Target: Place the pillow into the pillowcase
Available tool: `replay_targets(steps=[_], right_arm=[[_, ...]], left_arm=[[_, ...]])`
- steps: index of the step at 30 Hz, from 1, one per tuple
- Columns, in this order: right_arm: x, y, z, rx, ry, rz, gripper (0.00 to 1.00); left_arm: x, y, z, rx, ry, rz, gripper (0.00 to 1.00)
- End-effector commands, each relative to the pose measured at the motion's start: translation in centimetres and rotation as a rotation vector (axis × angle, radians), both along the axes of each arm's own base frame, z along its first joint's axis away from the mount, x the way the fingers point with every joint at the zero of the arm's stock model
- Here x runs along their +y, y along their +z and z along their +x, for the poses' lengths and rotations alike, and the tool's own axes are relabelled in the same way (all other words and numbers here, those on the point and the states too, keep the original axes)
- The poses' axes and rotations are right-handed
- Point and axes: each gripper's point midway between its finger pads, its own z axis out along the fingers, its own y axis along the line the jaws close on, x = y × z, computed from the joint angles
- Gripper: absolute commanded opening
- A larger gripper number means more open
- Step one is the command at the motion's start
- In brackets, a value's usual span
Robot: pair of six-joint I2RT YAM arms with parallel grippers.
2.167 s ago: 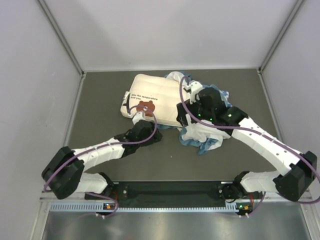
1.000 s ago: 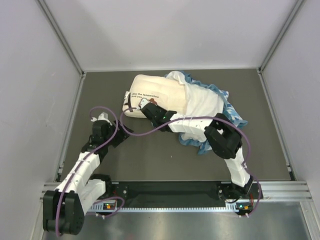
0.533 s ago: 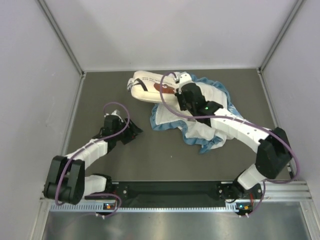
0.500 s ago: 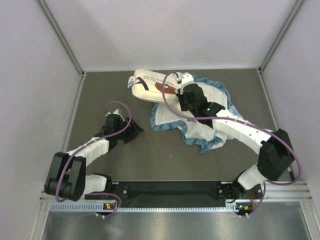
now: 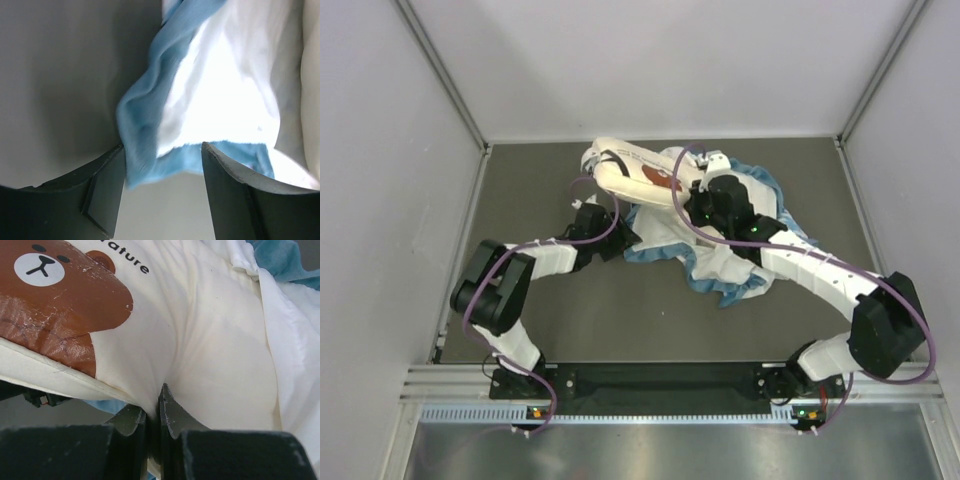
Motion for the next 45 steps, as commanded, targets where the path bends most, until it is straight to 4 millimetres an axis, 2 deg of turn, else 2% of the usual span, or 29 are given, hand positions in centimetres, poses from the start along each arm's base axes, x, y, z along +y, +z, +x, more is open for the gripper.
replay_targets(steps=[1,2,4,7,8,9,12,13,15,16,18,19,20,21,22,23,24,26,27,29,30,32,33,35,36,41,45], right_arm=[[-0.1,8.3,0.5,-0.189,-0.019,0.228,0.00],[-0.1,8.4,0.5,-0.189,-0.019,0.234,0.00],[-0.5,8.5,0.4,-0.191,-0.024,0.245,0.00],[-0.6,9.0,0.2,-0.198,-0.016,0.262,0.00],[-0.5,9.1,0.1,-0.199,-0.011,0.266,0.00],[-0.5,9.0,0.0,-0.194,-0.007,0.264,0.00],[-0.6,8.4,-0.3,-0.175,-0.005,0.252,0.00],[-0.8,8.2,-0.5,-0.169,-0.009,0.250,0.00],[-1.2,7.6,-0.7,-0.157,-0.018,0.244,0.00],[-1.3,7.2,-1.0,-0.145,-0.018,0.243,0.00],[-1.2,6.0,-1.4,-0.105,-0.011,0.220,0.00],[-0.9,5.6,-1.5,-0.084,-0.001,0.213,0.00],[-0.9,5.4,-1.6,-0.077,-0.005,0.200,0.00],[-0.1,4.5,-2.6,-0.049,0.020,0.151,0.00],[0.3,4.3,-3.1,-0.048,0.018,0.120,0.00],[-0.2,4.2,-3.1,-0.066,-0.044,0.068,0.00],[1.4,4.1,-4.6,-0.074,-0.009,0.037,0.00],[1.2,3.7,-5.4,-0.080,-0.059,-0.050,0.00],[2.1,3.5,-6.4,-0.071,-0.037,-0.051,0.00],[2.4,2.7,-7.8,-0.050,-0.025,-0.070,0.00],[2.1,2.2,-8.5,-0.041,-0.033,-0.068,0.00],[1.3,1.5,-9.3,-0.040,-0.063,-0.101,0.00],[1.1,1.3,-10.1,-0.036,-0.068,-0.098,0.00],[-0.1,0.8,-10.9,-0.022,-0.085,-0.128,0.00],[-0.4,0.7,-11.6,-0.020,-0.077,-0.117,0.00],[0.3,-1.3,-15.4,0.043,0.037,-0.187,0.00],[-0.1,-3.6,-16.6,0.102,0.071,-0.265,0.00]], left_arm=[[-0.6,-0.2,2.7,-0.027,0.053,0.028,0.65],[-0.6,-1.2,2.7,-0.001,0.054,0.036,0.64],[-1.4,-1.3,3.3,0.005,0.042,0.021,0.58],[-2.4,-1.8,3.9,0.001,0.022,0.008,0.29],[-2.6,-1.7,4.0,-0.001,0.013,0.009,0.09],[-2.7,-1.5,4.1,-0.005,0.007,0.009,0.00],[-2.1,0.4,4.3,-0.034,0.010,0.038,0.00],[-1.4,2.3,4.6,-0.087,0.021,0.063,0.00],[-0.4,3.5,4.0,-0.092,0.026,0.105,0.00],[0.3,5.7,4.0,-0.130,0.036,0.101,0.00],[1.7,7.0,3.4,-0.121,0.030,0.110,0.00],[2.1,9.2,3.3,-0.155,0.032,0.087,0.00],[2.6,10.1,3.2,-0.165,0.030,0.073,0.00],[3.4,11.9,2.7,-0.180,0.031,0.052,0.00],[3.8,12.9,2.5,-0.195,0.036,0.052,0.00],[4.3,13.7,2.3,-0.210,0.040,0.059,0.00],[5.1,14.7,2.3,-0.233,0.064,0.071,0.00],[6.3,17.2,1.3,-0.268,0.079,0.075,0.00],[7.1,19.6,1.0,-0.319,0.097,0.059,0.00],[8.7,21.0,0.4,-0.329,0.122,0.069,0.00],[9.2,23.3,0.1,-0.371,0.126,0.062,0.00],[10.6,24.1,-0.5,-0.357,0.139,0.099,0.00],[11.0,26.2,-0.4,-0.388,0.150,0.105,0.00],[11.8,26.7,-0.9,-0.370,0.143,0.140,0.00],[12.5,27.9,-0.8,-0.386,0.157,0.144,0.00],[14.4,28.9,-1.1,-0.379,0.165,0.135,0.00],[15.3,29.9,-1.3,-0.397,0.155,0.132,0.00]])
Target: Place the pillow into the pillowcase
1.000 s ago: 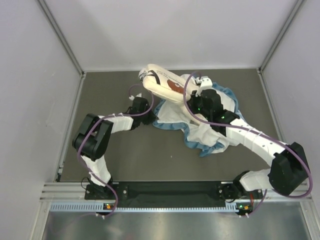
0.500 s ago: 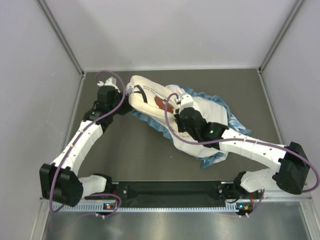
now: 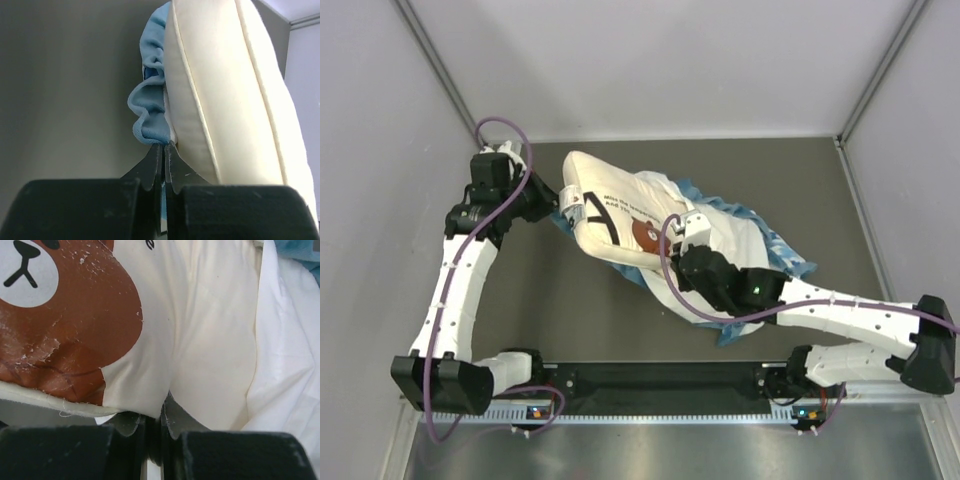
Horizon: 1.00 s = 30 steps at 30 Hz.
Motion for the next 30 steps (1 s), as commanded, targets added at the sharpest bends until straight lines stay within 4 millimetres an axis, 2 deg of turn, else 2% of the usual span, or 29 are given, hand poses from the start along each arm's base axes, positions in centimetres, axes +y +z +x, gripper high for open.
replay_targets(steps=[1,3,4,5,7,8,10,11,13,15,16,18,19,21,22,24,25,26,27,28,29,30], right_arm=[[-2.4,-4.0,-2.5,0.110,0.040,-0.163,0.00],[-1.6,-3.2,-3.4,0.112,0.119,-0.117,0.22],[-1.1,-2.7,-4.0,0.123,0.161,-0.086,0.38],[-1.0,-0.8,-4.0,0.097,0.171,-0.035,0.57],[-1.0,1.5,-3.8,0.064,0.177,0.012,0.67],[-1.2,3.8,-3.2,0.037,0.166,0.053,0.69],[-1.7,5.6,-2.3,0.029,0.156,0.076,0.71],[-1.7,7.4,-1.6,0.010,0.150,0.104,0.71],[-2.7,9.3,0.2,-0.010,0.115,0.120,0.72],[-2.8,10.0,1.4,-0.001,0.118,0.128,0.73],[-4.0,11.0,3.3,-0.021,0.079,0.139,0.74],[-3.7,10.4,5.1,0.023,0.107,0.146,0.74],[-4.7,10.9,6.9,0.016,0.086,0.147,0.75],[-4.2,9.6,9.0,0.048,0.104,0.128,0.78],[-4.3,9.4,10.0,0.057,0.111,0.131,0.85],[-3.6,8.5,12.3,0.070,0.134,0.115,0.91],[-3.5,8.8,13.3,0.068,0.163,0.130,0.94],[-3.0,7.1,14.6,0.108,0.171,0.122,0.95],[-2.7,6.6,15.5,0.119,0.181,0.127,0.95],[-2.4,7.0,16.2,0.119,0.209,0.148,0.94],[-1.9,5.0,17.3,0.163,0.215,0.136,0.93],[-1.5,4.6,17.7,0.173,0.226,0.139,0.92]], left_arm=[[2.3,5.9,1.1,-0.203,0.037,0.043,0.00],[1.3,6.5,0.8,-0.231,-0.035,0.031,0.00],[0.8,6.7,0.7,-0.245,-0.067,0.024,0.00],[-0.3,6.6,0.0,-0.255,-0.134,-0.006,0.00],[-1.0,6.9,-0.4,-0.302,-0.186,-0.014,0.00],[-1.2,6.5,-1.1,-0.310,-0.210,-0.011,0.00],[-1.2,5.6,-1.5,-0.311,-0.219,0.005,0.00],[-1.1,5.8,-1.9,-0.327,-0.223,0.015,0.00],[-1.2,5.4,-2.3,-0.341,-0.246,0.031,0.00],[-1.2,5.5,-2.8,-0.358,-0.260,0.050,0.00],[-1.2,5.4,-3.0,-0.352,-0.263,0.055,0.00],[-1.0,5.3,-3.2,-0.349,-0.261,0.073,0.00],[-0.9,5.2,-3.2,-0.347,-0.257,0.078,0.00],[-0.9,5.0,-3.3,-0.340,-0.260,0.080,0.00],[-0.9,4.9,-3.3,-0.336,-0.258,0.079,0.00],[-0.9,4.9,-3.4,-0.334,-0.258,0.079,0.00],[-0.9,4.9,-3.4,-0.336,-0.258,0.079,0.00],[-0.9,4.9,-3.4,-0.333,-0.257,0.077,0.00],[-0.8,4.9,-3.3,-0.331,-0.255,0.075,0.00],[-0.9,4.8,-3.3,-0.329,-0.257,0.073,0.00],[-1.0,4.9,-3.3,-0.331,-0.259,0.069,0.00],[-1.0,4.8,-3.3,-0.327,-0.258,0.068,0.00]])
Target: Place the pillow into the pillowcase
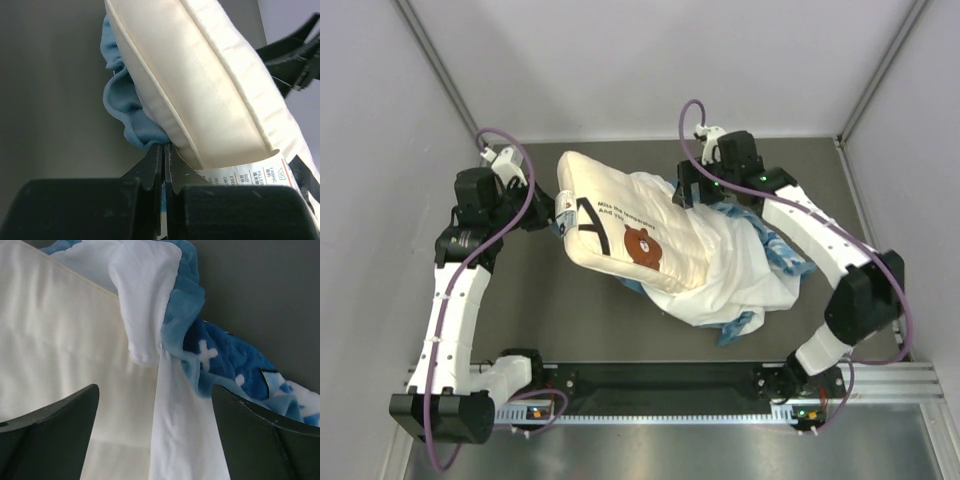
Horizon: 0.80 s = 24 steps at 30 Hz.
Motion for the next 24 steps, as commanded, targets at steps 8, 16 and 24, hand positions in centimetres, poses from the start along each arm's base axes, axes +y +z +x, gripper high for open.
replay_targets(steps=[8,16,24], right_arm=[[2.8,-3.0,5.3,0.009,0.102,0.017,0.80],[1.8,-1.1,7.1,-0.003,0.075,0.127,0.00],[-5.2,14.1,7.3,-0.209,-0.062,0.303,0.00]], left_arm=[[0.1,3.4,0.6,-0.136,-0.011,0.006,0.00],[1.2,3.7,1.4,-0.099,0.063,0.028,0.00],[4.0,11.1,2.8,-0.123,0.211,0.117,0.00]])
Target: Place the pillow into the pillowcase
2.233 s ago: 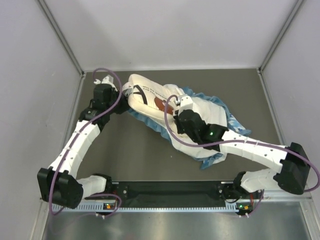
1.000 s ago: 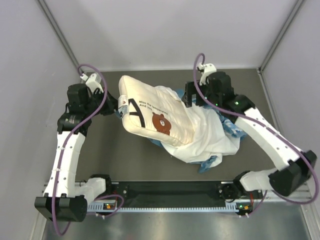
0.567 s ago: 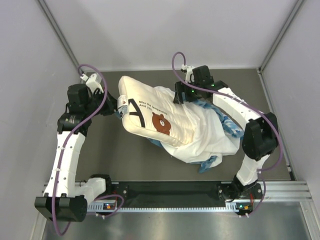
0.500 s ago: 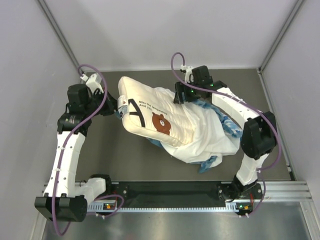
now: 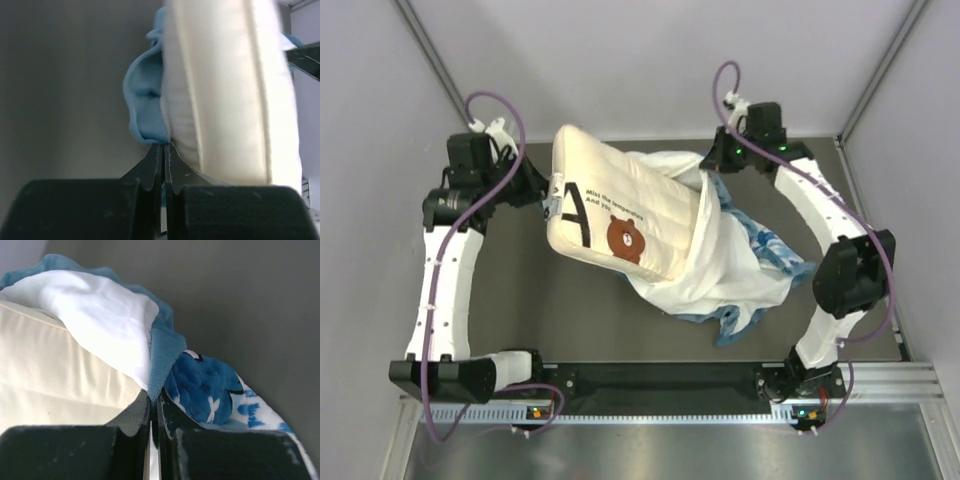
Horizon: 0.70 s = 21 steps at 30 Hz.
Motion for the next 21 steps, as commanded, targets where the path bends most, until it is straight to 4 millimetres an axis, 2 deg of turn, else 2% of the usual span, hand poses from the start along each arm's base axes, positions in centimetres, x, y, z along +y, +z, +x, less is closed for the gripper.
replay_targets(steps=[1,2,3,4,6,8,9,10,11,12,14,15,17,18,20,21], right_arm=[[-4.2,17.9,-0.4,-0.348,-0.075,0.179,0.00],[-4.7,19.2,-0.7,-0.366,-0.078,0.194,0.00],[-5.0,20.5,-1.2,-0.381,-0.065,0.214,0.00],[-6.0,22.7,-1.9,-0.416,-0.083,0.236,0.00],[-7.2,23.4,-2.4,-0.415,-0.111,0.253,0.00],[-7.9,24.2,-3.6,-0.433,-0.129,0.259,0.00],[-8.6,23.0,-3.5,-0.410,-0.161,0.249,0.00],[-9.0,23.2,-4.0,-0.418,-0.177,0.245,0.00],[-9.1,22.5,-4.1,-0.406,-0.187,0.237,0.00],[-9.0,20.5,-4.0,-0.358,-0.184,0.233,0.00],[-8.3,18.9,-4.5,-0.336,-0.138,0.252,0.00],[-7.3,15.9,-5.0,-0.268,-0.094,0.268,0.00],[-6.5,15.0,-6.2,-0.279,-0.068,0.260,0.00],[-5.6,13.1,-6.7,-0.261,-0.055,0.223,0.00],[-5.2,12.0,-7.3,-0.251,-0.060,0.184,0.00],[-4.9,11.1,-7.2,-0.231,-0.057,0.173,0.00]], left_arm=[[2.3,8.9,1.4,-0.206,0.099,0.074,0.00],[2.7,9.8,1.6,-0.214,0.117,0.086,0.00],[2.8,12.6,1.3,-0.269,0.125,0.087,0.00],[2.9,11.9,1.8,-0.224,0.126,0.093,0.00],[3.1,13.6,2.1,-0.249,0.142,0.097,0.00],[3.3,14.5,2.1,-0.274,0.160,0.088,0.00],[3.5,15.0,2.0,-0.289,0.176,0.087,0.00],[3.5,15.4,2.1,-0.296,0.191,0.074,0.00],[3.5,15.6,2.2,-0.301,0.196,0.065,0.00],[3.2,15.9,2.2,-0.308,0.185,0.046,0.00],[2.4,16.6,2.6,-0.326,0.168,-0.010,0.00],[2.1,16.4,2.9,-0.317,0.160,-0.029,0.00],[1.4,16.6,3.3,-0.325,0.144,-0.076,0.00],[1.3,15.6,3.4,-0.302,0.144,-0.086,0.00],[0.6,14.9,3.5,-0.296,0.122,-0.120,0.00],[0.4,13.8,3.9,-0.285,0.115,-0.129,0.00]])
